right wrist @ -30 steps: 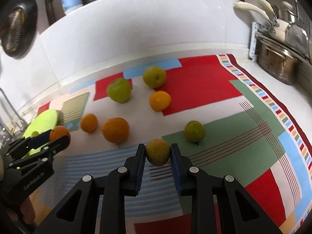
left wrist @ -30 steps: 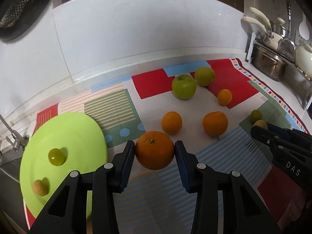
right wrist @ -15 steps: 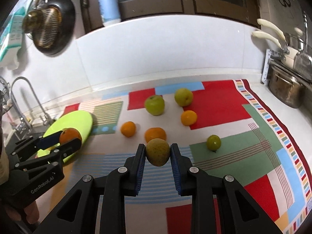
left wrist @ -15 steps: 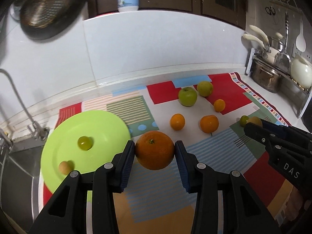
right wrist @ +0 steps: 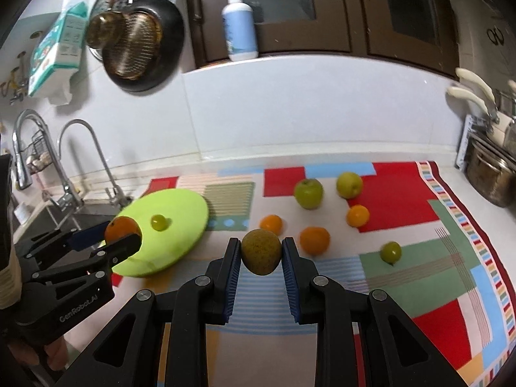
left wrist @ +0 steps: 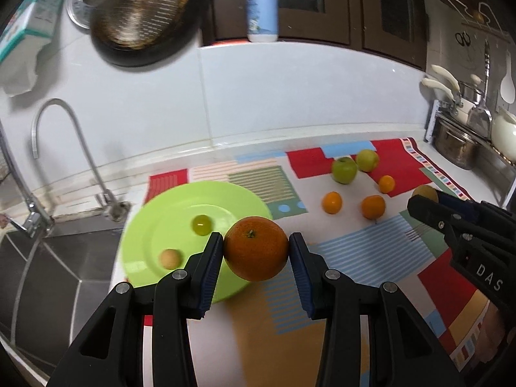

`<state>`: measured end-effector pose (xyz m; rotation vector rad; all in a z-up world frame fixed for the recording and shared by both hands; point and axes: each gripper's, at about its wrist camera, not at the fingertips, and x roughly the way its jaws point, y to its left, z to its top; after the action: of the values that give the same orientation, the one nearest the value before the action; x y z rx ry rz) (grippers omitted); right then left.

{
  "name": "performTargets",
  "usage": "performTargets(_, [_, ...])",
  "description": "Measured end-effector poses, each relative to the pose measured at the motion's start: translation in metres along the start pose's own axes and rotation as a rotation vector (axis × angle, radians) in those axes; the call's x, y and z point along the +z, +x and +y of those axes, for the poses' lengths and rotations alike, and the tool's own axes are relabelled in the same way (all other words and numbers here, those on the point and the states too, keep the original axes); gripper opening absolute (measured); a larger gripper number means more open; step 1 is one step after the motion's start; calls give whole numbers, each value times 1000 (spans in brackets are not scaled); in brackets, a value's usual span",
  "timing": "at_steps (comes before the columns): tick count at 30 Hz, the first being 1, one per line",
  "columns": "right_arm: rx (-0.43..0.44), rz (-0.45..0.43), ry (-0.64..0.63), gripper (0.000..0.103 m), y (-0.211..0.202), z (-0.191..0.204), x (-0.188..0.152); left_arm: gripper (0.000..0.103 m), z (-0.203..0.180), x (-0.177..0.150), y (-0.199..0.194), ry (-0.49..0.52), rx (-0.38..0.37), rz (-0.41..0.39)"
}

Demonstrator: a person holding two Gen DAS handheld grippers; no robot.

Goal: Organize fruits
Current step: 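Carry the orange and yellow-green fruit over the green plate with both grippers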

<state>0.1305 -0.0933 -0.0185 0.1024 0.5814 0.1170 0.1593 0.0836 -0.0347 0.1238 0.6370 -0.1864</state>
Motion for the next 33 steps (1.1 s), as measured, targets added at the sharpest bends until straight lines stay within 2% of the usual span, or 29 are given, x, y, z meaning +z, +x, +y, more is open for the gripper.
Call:
performTargets(12, [93,-73,-40,27,8,52,20,42,49,5,-9,-18,78,-34])
performTargets(24, [192,-43,-96,27,66,96,44,42,91,14,19,-49,133,-26])
performTargets(33, [237,11,-122,27,114,110,51,42,106,15,58,-71,142,26])
